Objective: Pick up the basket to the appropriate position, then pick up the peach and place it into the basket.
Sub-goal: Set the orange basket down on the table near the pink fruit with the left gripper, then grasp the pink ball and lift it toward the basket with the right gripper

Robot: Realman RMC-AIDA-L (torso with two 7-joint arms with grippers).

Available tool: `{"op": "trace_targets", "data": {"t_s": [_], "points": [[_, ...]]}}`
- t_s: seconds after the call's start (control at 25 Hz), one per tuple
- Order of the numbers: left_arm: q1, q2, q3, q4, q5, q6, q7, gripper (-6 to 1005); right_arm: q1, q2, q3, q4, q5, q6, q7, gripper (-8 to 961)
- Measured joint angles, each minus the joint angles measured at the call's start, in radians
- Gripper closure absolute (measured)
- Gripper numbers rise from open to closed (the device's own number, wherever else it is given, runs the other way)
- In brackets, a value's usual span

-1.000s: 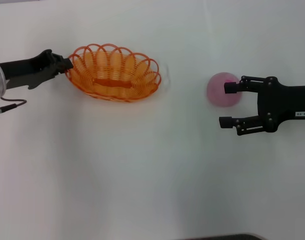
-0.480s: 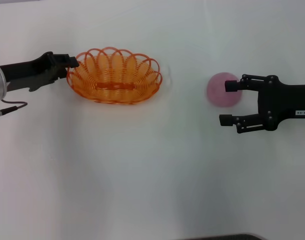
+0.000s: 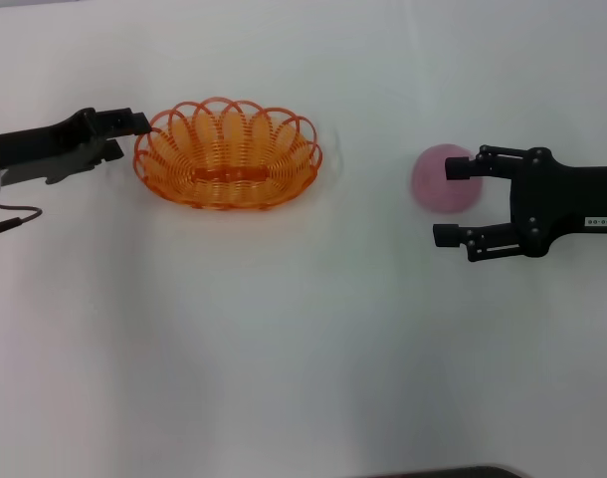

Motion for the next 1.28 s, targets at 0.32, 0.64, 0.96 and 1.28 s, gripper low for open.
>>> {"op": "trace_targets", "data": {"t_s": [0.32,0.64,0.96,1.28], "points": [[0.016,0.005,-0.077,-0.001,-0.125,0.09,0.156,307,0.003,0.002,0.018,0.004,0.0,-0.005,0.003,11],[0.042,0.008,-0.186,0.002,-0.252,0.255,0.481,269,0.006,0.004,0.029,0.005,0.0,-0.006,0.038,11],[0.067,0.009,-0.213,0.019,-0.249,0.439,0.879,208,0.013,0.004,0.064,0.006,0.013,-0.007,0.091,12],[0.135,0.005,-0.208,0.067,-0.177,0.541,1.124,175,0.012,0.005,0.095,0.007,0.027,0.003,0.138,11]]}}
